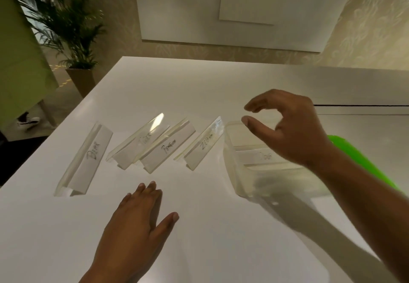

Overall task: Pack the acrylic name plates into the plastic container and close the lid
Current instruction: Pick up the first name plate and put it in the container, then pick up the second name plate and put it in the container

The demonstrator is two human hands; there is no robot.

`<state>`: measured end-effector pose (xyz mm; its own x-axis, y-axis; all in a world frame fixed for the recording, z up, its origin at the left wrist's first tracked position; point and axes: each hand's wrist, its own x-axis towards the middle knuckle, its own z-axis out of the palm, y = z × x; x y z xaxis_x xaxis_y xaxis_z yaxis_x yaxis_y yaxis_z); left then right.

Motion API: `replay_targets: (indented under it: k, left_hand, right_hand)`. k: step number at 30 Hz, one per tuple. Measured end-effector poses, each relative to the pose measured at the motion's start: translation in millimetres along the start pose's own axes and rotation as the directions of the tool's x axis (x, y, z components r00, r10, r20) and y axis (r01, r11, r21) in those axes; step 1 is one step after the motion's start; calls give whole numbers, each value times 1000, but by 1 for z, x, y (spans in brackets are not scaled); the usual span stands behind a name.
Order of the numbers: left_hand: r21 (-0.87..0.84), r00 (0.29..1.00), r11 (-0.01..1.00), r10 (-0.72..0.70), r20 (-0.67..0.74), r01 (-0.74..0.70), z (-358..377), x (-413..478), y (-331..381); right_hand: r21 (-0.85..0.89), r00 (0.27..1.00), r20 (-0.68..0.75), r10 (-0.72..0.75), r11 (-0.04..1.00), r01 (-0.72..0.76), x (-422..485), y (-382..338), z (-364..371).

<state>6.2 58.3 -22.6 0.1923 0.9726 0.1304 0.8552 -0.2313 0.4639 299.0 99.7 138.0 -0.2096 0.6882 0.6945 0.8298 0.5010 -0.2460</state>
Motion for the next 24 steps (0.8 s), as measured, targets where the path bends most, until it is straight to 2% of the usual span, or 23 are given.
replay_targets:
  k: [2, 4, 7, 10, 12, 16, 20, 24]
  left_hand:
    - [3, 1000, 1000, -6, -1, 6, 1, -1, 0]
    - [17, 1000, 1000, -11, -14, 11, 1, -1, 0]
    - [42, 1000, 999, -8, -6, 8, 1, -2, -1]
    - [110, 1000, 994, 7, 15, -9, 3, -4, -1]
    - [153, 998, 987, 37, 45, -43, 5, -6, -2]
    - [184, 992, 979, 64, 108, -83, 6, -7, -6]
    - [117, 982, 987, 86, 166, -106, -4, -4, -15]
    - [-19, 991, 993, 120, 56, -119, -30, -6, -31]
  right_hand:
    - [82, 992, -121, -24, 996, 34, -21, -29, 4]
    - [185, 995, -101, -17, 982, 35, -45, -53, 20]
    - [213, 982, 189, 11, 976, -52, -84, -72, 59]
    - [118, 895, 436, 88, 981, -154, -110, -69, 94]
    - [45, 837, 532, 129, 983, -179, -120, -62, 112]
    - [-14, 801, 573, 173, 979, -201, -125, -55, 127]
    - [-44, 800, 565, 201, 976, -214, -125, -58, 127]
    - [-66, 805, 552, 219, 973, -220, -124, -59, 127]
